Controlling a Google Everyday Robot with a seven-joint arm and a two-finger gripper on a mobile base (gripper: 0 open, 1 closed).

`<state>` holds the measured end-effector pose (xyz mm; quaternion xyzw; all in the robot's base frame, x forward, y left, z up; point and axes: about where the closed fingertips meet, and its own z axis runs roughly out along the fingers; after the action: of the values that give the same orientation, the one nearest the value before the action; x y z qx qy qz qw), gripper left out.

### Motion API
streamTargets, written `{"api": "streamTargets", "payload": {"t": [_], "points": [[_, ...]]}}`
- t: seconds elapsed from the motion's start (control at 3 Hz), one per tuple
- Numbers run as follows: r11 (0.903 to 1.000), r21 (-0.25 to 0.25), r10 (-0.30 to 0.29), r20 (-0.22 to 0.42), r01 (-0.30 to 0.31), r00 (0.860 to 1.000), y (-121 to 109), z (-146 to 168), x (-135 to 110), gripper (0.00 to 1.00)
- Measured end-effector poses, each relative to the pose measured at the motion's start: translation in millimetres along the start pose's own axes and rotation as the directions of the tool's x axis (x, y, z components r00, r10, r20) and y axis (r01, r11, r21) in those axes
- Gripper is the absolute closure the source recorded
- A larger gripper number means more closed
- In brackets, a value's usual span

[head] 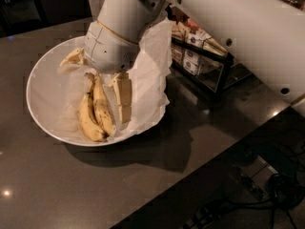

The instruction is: Pick banana from white bowl

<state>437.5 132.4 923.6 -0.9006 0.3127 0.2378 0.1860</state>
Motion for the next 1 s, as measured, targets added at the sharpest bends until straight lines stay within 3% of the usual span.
{"api": "streamTargets", "payload": {"t": [0.67,1.0], "points": [[1.0,0.0,0.0,0.0,0.0,1.0,-0.1,0.0,0.0,0.34],[1.0,0.003,0.0,0.0,0.0,1.0,-1.8,0.3,0.7,0.36]]}}
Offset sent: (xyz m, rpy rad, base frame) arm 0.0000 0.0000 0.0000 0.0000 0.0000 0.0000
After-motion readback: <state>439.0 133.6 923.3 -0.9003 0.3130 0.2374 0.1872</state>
